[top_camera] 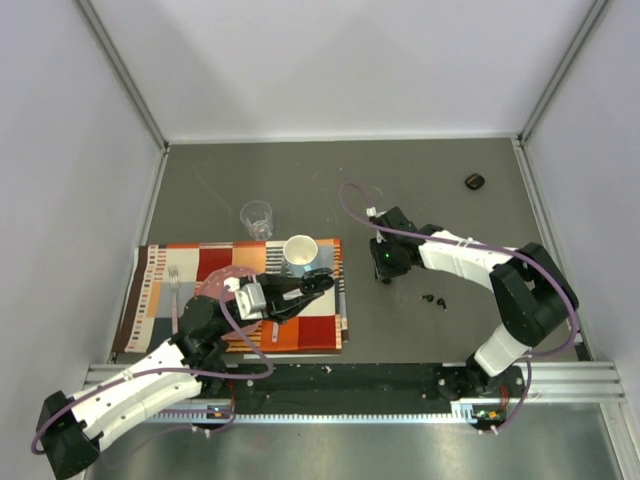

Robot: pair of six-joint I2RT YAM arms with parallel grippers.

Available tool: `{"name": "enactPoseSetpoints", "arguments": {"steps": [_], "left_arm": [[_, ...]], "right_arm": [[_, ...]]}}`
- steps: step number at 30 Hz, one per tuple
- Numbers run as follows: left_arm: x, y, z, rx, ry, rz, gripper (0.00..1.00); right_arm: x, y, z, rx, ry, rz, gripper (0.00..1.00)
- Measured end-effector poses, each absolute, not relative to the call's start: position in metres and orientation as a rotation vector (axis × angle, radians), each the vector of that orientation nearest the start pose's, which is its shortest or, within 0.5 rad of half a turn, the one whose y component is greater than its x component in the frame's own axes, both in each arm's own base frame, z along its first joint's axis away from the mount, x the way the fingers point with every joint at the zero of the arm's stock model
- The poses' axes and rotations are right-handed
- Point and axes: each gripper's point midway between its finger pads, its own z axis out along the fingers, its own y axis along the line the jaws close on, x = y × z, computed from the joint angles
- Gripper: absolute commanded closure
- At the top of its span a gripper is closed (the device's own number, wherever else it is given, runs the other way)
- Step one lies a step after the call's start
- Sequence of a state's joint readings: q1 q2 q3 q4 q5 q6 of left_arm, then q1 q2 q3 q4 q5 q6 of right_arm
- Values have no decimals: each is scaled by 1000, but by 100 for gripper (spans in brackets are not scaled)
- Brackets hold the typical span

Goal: Insert the wireless bluetooth earbuds into the charging case
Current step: Pick up the earbud from the center of the board.

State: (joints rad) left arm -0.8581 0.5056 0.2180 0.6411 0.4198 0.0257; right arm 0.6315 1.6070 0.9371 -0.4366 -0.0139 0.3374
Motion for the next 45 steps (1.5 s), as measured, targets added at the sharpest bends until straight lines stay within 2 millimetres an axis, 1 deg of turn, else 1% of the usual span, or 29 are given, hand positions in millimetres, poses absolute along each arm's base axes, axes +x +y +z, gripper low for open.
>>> {"name": "enactPoseSetpoints", "arguments": {"steps": [17,25,36,41,45], "left_arm": [[129,-253,268,871,983,-962,100],[129,-253,268,871,984,-961,100],[129,-253,268,871,985,-961,100],[129,-253,268,871,984,-961,100],[130,-254,266,874,991,-961,100]], "right_arm": [[264,206,31,-393,2683,268,71],[266,202,30,-390,2677,239,75],[268,197,30,-381,2673,199,77],[270,191,31,-382,2671,148,82],[270,187,30,-388,2670,117,93]]}}
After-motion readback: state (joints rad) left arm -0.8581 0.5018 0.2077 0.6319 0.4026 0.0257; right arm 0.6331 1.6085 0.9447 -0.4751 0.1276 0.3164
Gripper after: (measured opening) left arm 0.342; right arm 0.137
